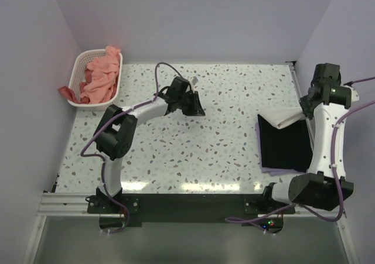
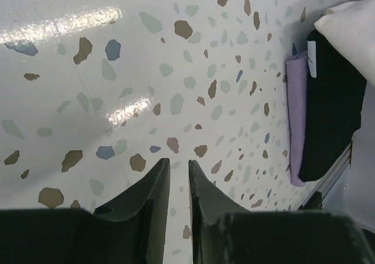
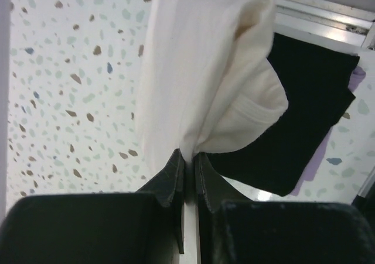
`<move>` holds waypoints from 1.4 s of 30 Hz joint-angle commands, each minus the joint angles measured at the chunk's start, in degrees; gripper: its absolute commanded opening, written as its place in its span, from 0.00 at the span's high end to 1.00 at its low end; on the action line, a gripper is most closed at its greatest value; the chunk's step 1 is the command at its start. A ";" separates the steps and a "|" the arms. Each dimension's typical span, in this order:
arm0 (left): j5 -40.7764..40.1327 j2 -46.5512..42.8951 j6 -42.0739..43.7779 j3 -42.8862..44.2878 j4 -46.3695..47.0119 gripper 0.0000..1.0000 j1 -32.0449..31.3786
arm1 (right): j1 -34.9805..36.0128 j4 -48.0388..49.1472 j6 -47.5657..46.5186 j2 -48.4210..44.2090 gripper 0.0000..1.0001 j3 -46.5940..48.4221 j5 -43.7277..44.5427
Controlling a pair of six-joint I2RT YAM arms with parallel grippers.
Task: Fold and stack the t-shirts
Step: Neatly place the folded tshirt to the corner, then reset both grippers
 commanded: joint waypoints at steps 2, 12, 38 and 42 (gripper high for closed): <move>1.55 -2.74 0.33 -1.97 3.97 0.76 -0.69 | -0.20 -3.08 -2.84 -8.66 0.80 -8.07 -6.14; 2.43 -6.69 -1.34 -6.80 7.49 0.76 -1.22 | -0.20 4.11 -10.05 -16.93 0.01 -15.56 -10.61; -3.54 -35.50 4.10 -27.80 4.60 0.68 9.50 | 42.15 42.27 -15.94 -0.94 0.01 -31.47 -13.89; -7.59 -40.78 5.78 -33.68 2.75 0.67 10.03 | 46.64 49.99 -17.79 -2.51 0.01 -36.11 -16.77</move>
